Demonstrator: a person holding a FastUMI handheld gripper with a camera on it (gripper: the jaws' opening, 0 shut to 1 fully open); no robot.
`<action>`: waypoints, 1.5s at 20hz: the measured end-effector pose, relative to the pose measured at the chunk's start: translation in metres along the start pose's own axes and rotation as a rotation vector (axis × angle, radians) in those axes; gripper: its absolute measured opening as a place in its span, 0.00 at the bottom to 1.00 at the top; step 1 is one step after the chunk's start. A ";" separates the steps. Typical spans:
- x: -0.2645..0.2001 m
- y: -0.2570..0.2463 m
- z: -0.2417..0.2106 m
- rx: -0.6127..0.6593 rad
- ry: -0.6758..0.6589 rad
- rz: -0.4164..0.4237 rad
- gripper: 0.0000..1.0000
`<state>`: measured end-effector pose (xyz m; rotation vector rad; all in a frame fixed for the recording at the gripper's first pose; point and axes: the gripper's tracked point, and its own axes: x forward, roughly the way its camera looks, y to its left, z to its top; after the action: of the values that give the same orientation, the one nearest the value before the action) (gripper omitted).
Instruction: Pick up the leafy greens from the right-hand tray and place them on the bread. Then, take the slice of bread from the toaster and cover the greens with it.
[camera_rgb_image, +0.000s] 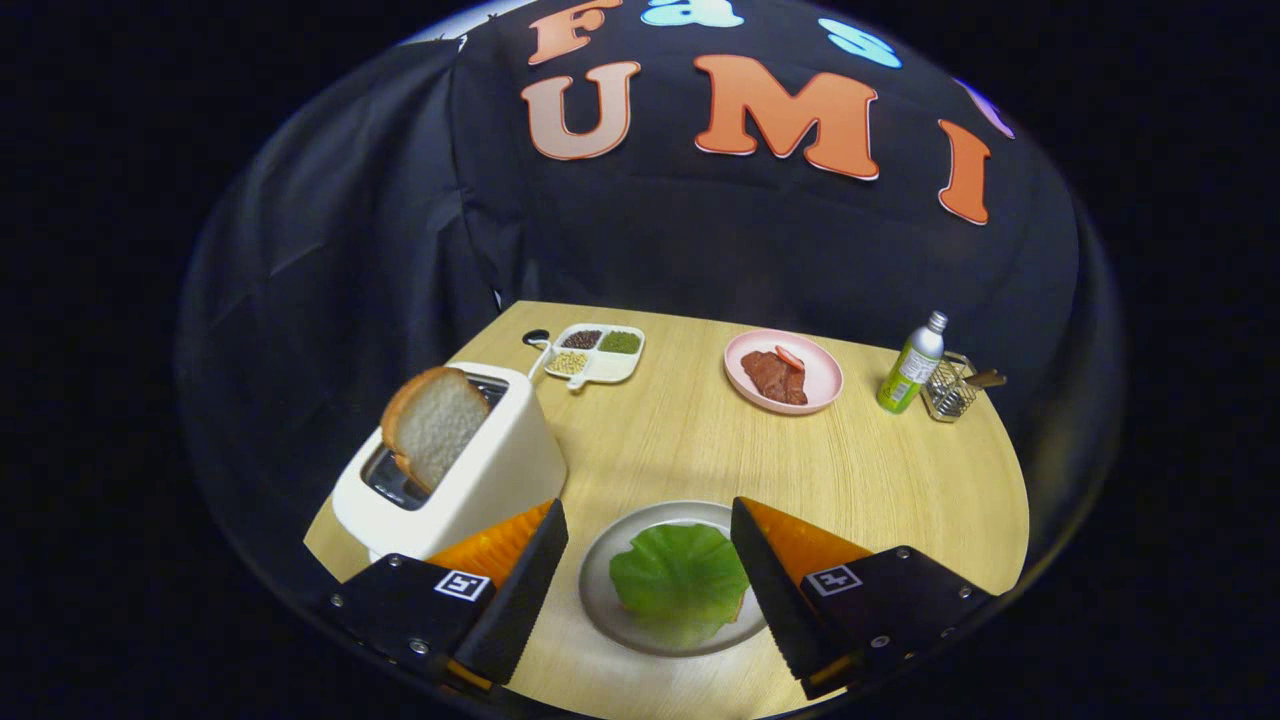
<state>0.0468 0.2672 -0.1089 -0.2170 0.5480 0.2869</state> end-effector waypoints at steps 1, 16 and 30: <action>-0.001 0.009 0.008 0.000 -0.007 0.011 0.98; 0.005 0.128 0.045 -0.028 -0.015 0.119 0.98; 0.048 0.149 0.012 -0.012 0.124 0.074 0.48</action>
<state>0.0431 0.4205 -0.1431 -0.2279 0.6784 0.3503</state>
